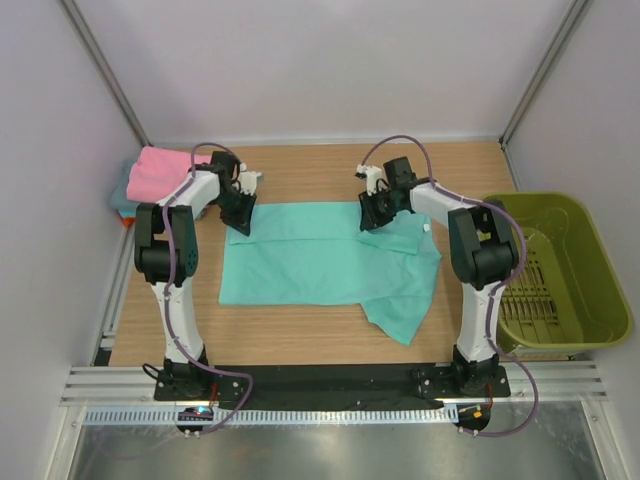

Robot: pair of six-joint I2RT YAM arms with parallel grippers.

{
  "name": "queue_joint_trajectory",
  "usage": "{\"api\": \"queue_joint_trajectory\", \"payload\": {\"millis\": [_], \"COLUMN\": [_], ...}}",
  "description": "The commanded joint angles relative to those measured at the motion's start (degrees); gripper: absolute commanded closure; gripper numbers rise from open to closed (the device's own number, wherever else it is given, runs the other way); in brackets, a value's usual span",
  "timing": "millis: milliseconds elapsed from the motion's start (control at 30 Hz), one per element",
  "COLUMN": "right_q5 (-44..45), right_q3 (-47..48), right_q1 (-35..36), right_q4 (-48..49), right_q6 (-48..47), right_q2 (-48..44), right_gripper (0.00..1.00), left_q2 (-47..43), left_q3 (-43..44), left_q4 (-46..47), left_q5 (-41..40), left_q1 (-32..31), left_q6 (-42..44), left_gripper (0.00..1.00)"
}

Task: Fold and stack the t-shirts
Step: Fold the tshirt

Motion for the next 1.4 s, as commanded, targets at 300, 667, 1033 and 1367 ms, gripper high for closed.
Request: {"api": "queue_joint_trajectory", "payload": {"millis": [300,667,1033,1367], "right_q5": [2.64,8.08,8.61,10.19], "right_q3": [-25.42,-17.44,-13.03,-5.92], "right_q1": [8.85,-4.94,-8.20,-9.61], "right_q4": [1.96,8.28,8.55,7.84], "right_q6": [11.92,15.17,11.22,10.07], "right_q2": [-32.59,-22.85,-15.03,-5.71], "right_gripper": [0.74,0.72,0.66,0.66], "left_q2": [-2.52,6.36,10.84,16.02], "left_q3": [0.23,14.02,18.16,24.04], "left_q4": [2.15,-7.24,-8.74,-9.88], "left_q5": [-0.03,6.73,4.72,2.52], "left_q1": [-0.11,0.07,0.16,0.77], "left_q6": [-0.84,-5.41,-7.00,-6.91], "left_gripper": [0.86,0.77,0.77,0.77]}}
